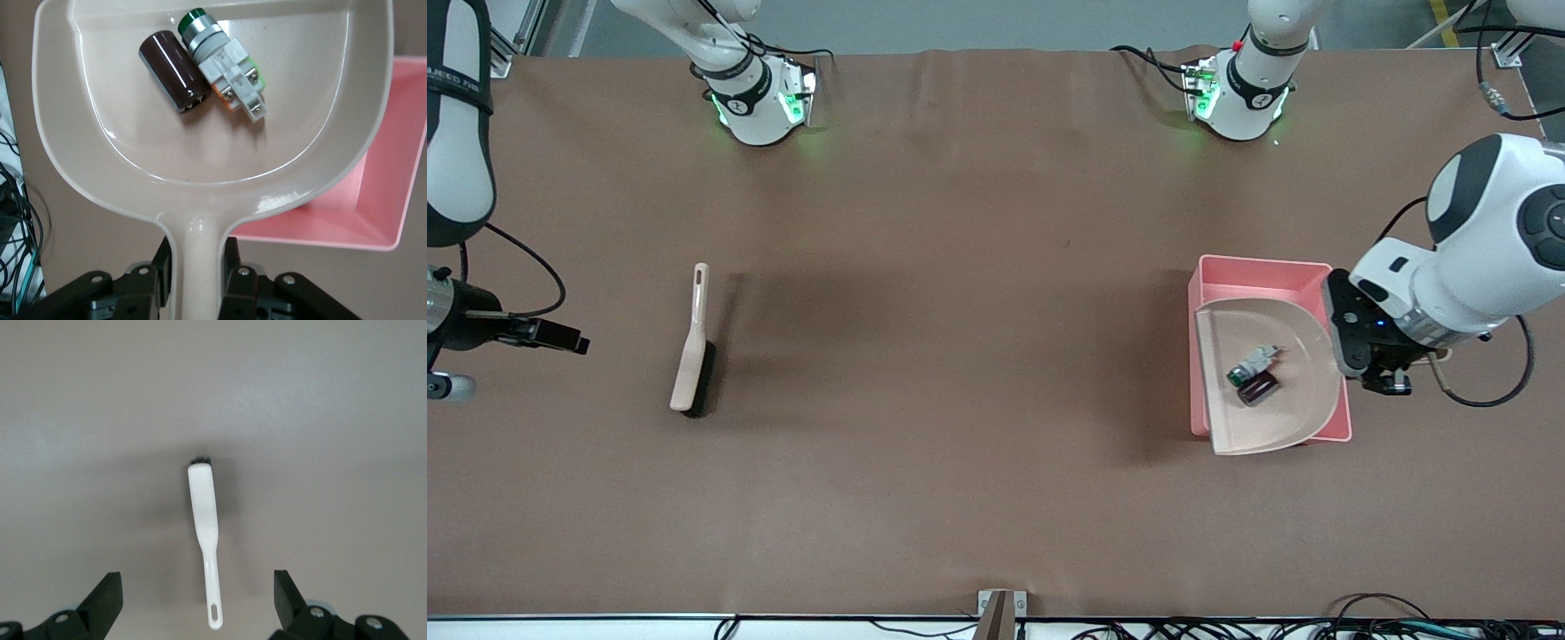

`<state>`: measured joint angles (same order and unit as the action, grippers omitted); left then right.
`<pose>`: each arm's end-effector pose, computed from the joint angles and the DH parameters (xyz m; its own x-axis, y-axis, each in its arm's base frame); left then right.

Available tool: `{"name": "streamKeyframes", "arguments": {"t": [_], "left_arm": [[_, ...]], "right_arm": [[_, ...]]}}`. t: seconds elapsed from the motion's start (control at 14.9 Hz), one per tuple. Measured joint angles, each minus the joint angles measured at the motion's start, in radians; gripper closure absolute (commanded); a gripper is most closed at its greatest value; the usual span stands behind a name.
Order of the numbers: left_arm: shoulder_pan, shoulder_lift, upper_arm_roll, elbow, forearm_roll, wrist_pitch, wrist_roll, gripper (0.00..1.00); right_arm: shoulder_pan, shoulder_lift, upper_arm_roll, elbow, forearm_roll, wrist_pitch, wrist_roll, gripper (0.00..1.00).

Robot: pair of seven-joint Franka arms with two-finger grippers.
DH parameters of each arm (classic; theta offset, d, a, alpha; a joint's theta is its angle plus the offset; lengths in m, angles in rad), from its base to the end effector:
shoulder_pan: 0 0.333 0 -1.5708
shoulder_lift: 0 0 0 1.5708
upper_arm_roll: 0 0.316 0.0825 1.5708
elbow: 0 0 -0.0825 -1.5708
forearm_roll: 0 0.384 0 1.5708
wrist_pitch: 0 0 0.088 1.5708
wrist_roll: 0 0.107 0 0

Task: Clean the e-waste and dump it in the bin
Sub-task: 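Carry the dustpan over the pink bin with the left gripper, then tilt the dustpan with the left gripper to dump parts into the bin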

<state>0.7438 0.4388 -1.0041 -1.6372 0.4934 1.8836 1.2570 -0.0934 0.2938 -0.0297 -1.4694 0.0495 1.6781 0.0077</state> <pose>0.6423 -0.0518 0.4584 -0.0462 -0.9945 -0.0939 -0.9974 0.0511 -0.0507 0.6378 -0.0718 0.5052 0.9872 -0.1347 -0.0853 -0.1384 -0.9896 -0.0393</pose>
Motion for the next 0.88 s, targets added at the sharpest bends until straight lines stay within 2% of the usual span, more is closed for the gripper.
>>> {"name": "streamKeyframes", "arguments": {"t": [0.13,0.4,0.61,0.88], "left_arm": [[-0.020,-0.014,0.068,0.000,-0.015,0.000,0.075,0.97],[-0.143,-0.081,0.287,0.002,-0.113,0.000,0.246,0.97],[-0.219,-0.136,0.390,-0.017,-0.137,-0.006,0.313,0.97],[-0.304,-0.190,0.507,-0.080,-0.138,0.000,0.353,0.99]], "right_arm": [[0.004,-0.008,0.006,0.067,0.000,-0.116,0.000,0.00],[0.014,-0.106,0.011,0.117,0.001,-0.212,0.000,0.00],[0.036,-0.207,0.012,0.097,0.001,-0.292,0.000,0.00],[0.039,-0.293,0.010,0.024,-0.004,-0.296,0.000,0.00]]}}
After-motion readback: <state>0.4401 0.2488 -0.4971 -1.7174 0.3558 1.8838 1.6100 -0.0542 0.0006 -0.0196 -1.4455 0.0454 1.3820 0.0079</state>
